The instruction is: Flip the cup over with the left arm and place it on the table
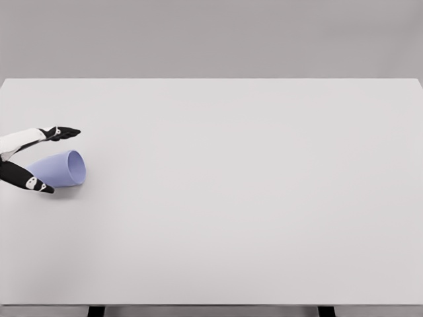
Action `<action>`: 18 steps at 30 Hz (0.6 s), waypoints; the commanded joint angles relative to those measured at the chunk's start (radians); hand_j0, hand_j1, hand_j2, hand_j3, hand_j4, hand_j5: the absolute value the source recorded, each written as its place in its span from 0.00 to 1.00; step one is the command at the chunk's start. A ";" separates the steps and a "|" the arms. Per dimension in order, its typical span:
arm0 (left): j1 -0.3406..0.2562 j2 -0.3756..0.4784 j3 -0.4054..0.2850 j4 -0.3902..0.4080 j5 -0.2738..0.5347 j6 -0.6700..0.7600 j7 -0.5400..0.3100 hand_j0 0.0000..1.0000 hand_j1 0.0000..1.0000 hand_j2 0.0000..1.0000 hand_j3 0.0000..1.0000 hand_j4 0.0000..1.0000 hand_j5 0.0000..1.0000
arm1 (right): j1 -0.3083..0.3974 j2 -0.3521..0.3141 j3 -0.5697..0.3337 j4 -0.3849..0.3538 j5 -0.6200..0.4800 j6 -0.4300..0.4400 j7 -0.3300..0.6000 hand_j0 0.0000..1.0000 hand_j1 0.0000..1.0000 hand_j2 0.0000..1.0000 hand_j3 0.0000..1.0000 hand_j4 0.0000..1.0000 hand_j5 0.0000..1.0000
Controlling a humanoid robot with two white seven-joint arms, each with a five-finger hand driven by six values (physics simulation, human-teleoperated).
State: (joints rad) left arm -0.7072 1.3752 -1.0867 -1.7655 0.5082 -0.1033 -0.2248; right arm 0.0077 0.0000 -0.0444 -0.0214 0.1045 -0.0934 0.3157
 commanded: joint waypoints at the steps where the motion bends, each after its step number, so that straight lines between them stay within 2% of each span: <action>1: 0.000 -0.015 0.002 0.000 0.001 0.033 -0.001 1.00 1.00 1.00 1.00 1.00 1.00 | 0.000 0.000 0.000 0.000 0.000 0.000 0.000 1.00 1.00 1.00 1.00 1.00 1.00; 10: 0.006 -0.013 0.002 0.000 -0.005 0.066 0.001 1.00 1.00 1.00 1.00 1.00 1.00 | 0.000 0.000 0.000 0.000 0.000 0.000 0.000 1.00 1.00 1.00 1.00 1.00 1.00; 18: 0.005 -0.030 0.002 0.000 -0.051 0.090 0.002 1.00 1.00 1.00 1.00 1.00 1.00 | 0.000 0.000 0.000 0.000 0.000 0.000 0.000 1.00 1.00 1.00 1.00 1.00 1.00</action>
State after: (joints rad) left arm -0.7026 1.3521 -1.0864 -1.7651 0.4671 -0.0178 -0.2228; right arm 0.0077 0.0000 -0.0444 -0.0214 0.1045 -0.0934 0.3157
